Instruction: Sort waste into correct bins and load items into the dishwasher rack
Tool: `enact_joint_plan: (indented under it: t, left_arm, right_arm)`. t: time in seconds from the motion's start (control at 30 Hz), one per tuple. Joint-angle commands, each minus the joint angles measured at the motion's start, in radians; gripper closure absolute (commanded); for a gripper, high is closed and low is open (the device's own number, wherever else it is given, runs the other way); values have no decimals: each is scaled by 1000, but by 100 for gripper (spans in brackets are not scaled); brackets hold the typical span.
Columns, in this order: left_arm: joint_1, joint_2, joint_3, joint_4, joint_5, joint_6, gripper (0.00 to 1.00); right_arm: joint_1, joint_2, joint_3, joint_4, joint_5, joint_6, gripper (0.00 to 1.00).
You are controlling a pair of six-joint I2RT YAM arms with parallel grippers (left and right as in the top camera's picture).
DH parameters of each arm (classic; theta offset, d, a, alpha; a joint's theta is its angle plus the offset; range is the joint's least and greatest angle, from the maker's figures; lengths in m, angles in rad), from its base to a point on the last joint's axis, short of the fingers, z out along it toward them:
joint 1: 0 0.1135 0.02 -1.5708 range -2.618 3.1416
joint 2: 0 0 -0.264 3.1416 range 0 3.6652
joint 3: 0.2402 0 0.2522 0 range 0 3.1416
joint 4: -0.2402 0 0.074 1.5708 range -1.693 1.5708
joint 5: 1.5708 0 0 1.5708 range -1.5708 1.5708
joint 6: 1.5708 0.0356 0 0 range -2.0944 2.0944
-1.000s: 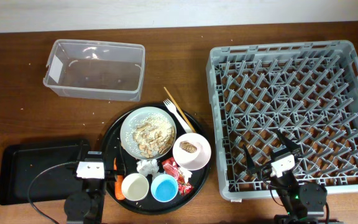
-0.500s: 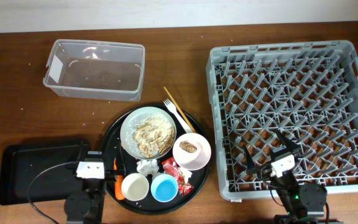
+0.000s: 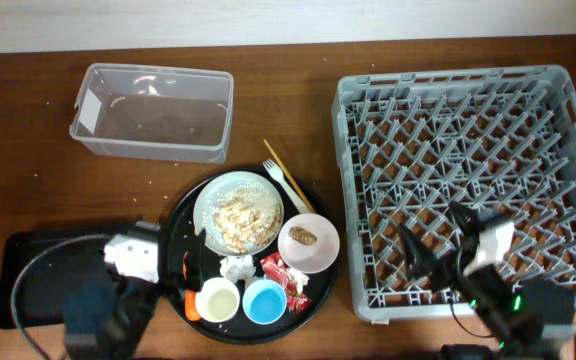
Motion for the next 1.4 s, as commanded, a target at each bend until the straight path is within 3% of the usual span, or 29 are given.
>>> enact_joint_plan:
  t: [0.0, 0.07, 0.1, 0.23, 0.3, 0.33, 0.4, 0.47, 0.57, 0.63, 0.67, 0.77, 0.87, 0.93, 0.97, 1.0, 1.03, 1.07, 1.17, 1.2, 1.27, 1.37]
  left_arm:
    - [4, 351, 330, -192, 82, -18, 1]
    - [4, 585, 561, -372, 137, -16, 1]
    - [4, 644, 608, -406, 149, -20, 1]
    - [4, 752, 629, -512, 182, -23, 1]
    - [4, 765, 626, -705, 70, -172, 1]
    - [4, 764, 581, -803, 39, -253, 20]
    - [-34, 764, 447, -818, 43, -324, 22]
    - [-156, 758, 293, -765, 33, -452, 25]
    - [-227, 758, 119, -673, -74, -636, 43]
    - [-227, 758, 57, -583, -102, -673, 63]
    - [-227, 758, 50, -560, -122, -673, 64]
    - [-227, 758, 66, -537, -122, -673, 99]
    - [-227, 758, 345, -612, -116, -607, 99]
    - [-227, 758, 512, -552, -84, -458, 99]
    - [-227, 758, 538, -406, 63, -249, 99]
    - [-227, 775, 538, -275, 167, -182, 100]
    - [-227, 814, 538, -172, 359, -113, 99]
    - [-227, 866, 538, -45, 603, -91, 99]
    - [-227, 981, 538, 269, 1004, -204, 99]
    - [-230, 1027, 538, 443, 1150, -324, 100]
    - [-267, 1062, 538, 644, 1289, -434, 100]
    - [-322, 1064, 538, 785, 1337, -493, 99]
  right_arm:
    - [5, 271, 298, -195, -2, 31, 2]
    - [5, 510, 544, -403, -32, 29, 2]
    - [5, 561, 585, -472, -52, 28, 1]
    - [5, 706, 661, -628, -52, 2, 2]
    - [5, 705, 661, -704, -12, 2, 2]
    - [5, 705, 661, -717, -11, 5, 2]
    - [5, 707, 661, -722, -12, 5, 2]
    - [5, 707, 661, -737, -12, 5, 2]
    - [5, 707, 661, -736, -12, 5, 2]
    - [5, 707, 661, -735, -12, 5, 2]
    - [5, 707, 661, -735, -12, 5, 2]
    - [5, 707, 661, -735, -11, 4, 2]
    - [5, 707, 661, -728, 109, 4, 2]
    - [5, 707, 663, -721, 86, 4, 2]
    - [5, 703, 668, -720, 3, -8, 2]
    - [5, 702, 679, -710, -184, -58, 1]
    - [5, 702, 681, -698, -329, -86, 9]
    - [5, 703, 681, -698, -340, -130, 9]
    - [5, 703, 681, -653, -607, -293, 8]
    - [5, 703, 681, -607, -692, -306, 8]
    - [6, 703, 681, -527, -807, -322, 7]
    - [6, 703, 681, -382, -979, -321, 4]
